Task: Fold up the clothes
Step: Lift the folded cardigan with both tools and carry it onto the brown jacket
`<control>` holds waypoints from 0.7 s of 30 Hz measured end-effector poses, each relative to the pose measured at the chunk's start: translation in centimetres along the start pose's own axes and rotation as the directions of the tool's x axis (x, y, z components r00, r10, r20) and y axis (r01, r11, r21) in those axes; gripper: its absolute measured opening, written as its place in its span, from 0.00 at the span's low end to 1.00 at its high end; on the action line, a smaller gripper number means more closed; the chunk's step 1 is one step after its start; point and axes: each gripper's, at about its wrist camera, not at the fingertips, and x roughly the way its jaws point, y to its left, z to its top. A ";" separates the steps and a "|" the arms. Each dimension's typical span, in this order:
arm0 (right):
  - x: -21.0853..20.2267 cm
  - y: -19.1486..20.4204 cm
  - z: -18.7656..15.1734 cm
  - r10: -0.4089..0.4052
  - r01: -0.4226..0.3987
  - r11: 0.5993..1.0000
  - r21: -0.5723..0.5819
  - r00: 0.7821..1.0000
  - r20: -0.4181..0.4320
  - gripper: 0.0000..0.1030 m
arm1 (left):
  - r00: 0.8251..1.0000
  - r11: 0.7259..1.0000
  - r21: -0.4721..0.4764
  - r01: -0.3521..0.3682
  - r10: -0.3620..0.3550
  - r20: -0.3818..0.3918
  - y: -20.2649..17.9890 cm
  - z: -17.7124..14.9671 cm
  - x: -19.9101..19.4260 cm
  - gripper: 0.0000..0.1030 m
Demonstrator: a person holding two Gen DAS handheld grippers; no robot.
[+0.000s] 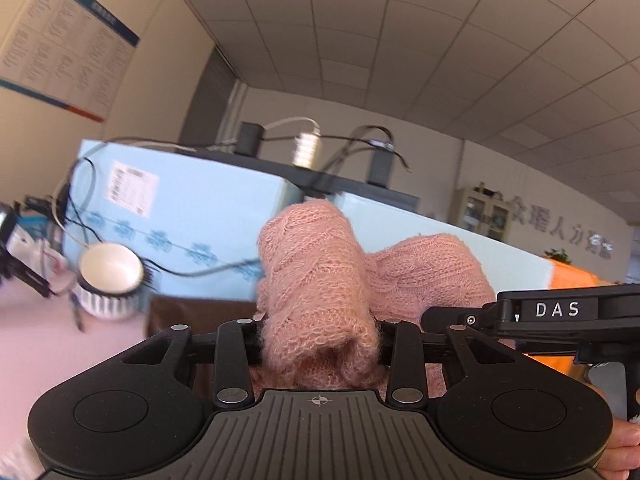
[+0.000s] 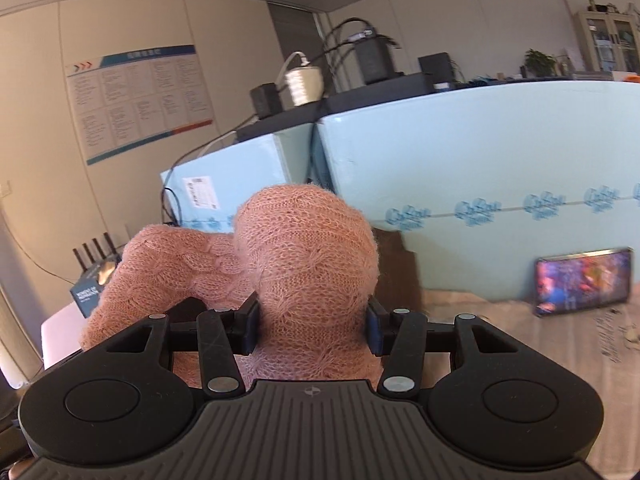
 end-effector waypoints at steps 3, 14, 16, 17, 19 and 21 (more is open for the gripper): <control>3.0 0.9 0.2 0.028 -0.028 0.999 -0.020 1.000 -0.004 0.47 | 0.998 0.998 -0.020 -0.055 0.055 -0.008 1.9 0.3 1.1 0.34; 13.3 -0.9 -1.3 -0.049 0.046 0.998 -0.044 0.997 -0.063 0.56 | 0.981 0.974 -0.136 -0.180 0.168 -0.095 6.6 -3.3 9.4 0.61; 14.5 -1.5 -1.3 -0.049 0.047 0.999 -0.026 0.996 -0.075 0.62 | 0.977 0.957 -0.204 -0.206 0.189 -0.098 7.9 -3.7 9.4 0.86; 15.0 -1.7 -1.3 -0.052 0.050 0.998 -0.025 0.996 -0.077 0.70 | 0.975 0.948 -0.232 -0.215 0.197 -0.102 8.5 -3.8 9.3 0.88; 15.9 -2.0 -1.6 -0.063 0.060 0.998 -0.035 0.995 -0.075 0.77 | 0.974 0.941 -0.255 -0.225 0.208 -0.090 9.0 -3.8 8.8 0.89; 16.6 -2.3 -2.0 -0.068 0.066 0.997 -0.033 0.995 -0.074 0.80 | 0.970 0.939 -0.246 -0.241 0.236 -0.052 8.8 -3.8 8.3 0.89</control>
